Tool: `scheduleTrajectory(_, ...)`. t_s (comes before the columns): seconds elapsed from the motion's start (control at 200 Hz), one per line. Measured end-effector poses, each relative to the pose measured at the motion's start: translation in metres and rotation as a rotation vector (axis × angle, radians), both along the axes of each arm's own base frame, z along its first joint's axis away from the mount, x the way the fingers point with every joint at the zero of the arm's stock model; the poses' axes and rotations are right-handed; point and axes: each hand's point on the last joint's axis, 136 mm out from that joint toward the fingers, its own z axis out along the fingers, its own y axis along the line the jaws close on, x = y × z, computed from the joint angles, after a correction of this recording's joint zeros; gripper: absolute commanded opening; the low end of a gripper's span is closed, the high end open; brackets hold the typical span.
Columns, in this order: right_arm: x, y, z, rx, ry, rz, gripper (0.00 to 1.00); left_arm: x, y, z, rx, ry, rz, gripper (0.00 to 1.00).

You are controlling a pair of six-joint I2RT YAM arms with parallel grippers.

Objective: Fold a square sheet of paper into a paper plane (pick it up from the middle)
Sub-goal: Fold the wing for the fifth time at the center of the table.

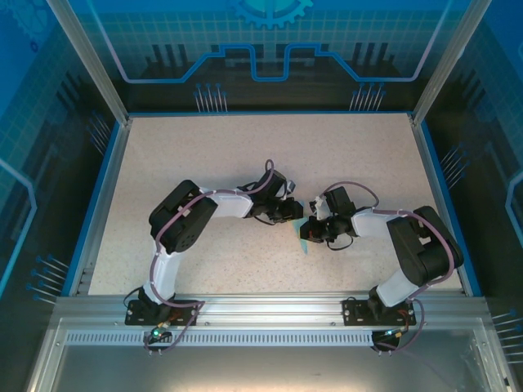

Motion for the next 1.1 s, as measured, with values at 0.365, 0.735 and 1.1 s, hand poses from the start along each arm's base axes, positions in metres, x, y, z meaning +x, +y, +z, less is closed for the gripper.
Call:
scheduleTrajectory(0.365, 0.001, 0.001, 0.000, 0.003, 0.003, 0.002, 0.00, 0.031, 0.024, 0.004, -0.009, -0.058, 0.037, 0.31)
scheduleTrajectory(0.735, 0.001, 0.001, 0.000, 0.005, 0.004, 0.003, 0.00, 0.054, 0.034, 0.005, 0.011, -0.041, 0.074, 0.34)
scheduleTrajectory(1.1, 0.001, 0.003, 0.000, 0.010, 0.005, 0.012, 0.00, 0.073, 0.046, 0.005, 0.031, -0.054, 0.101, 0.35)
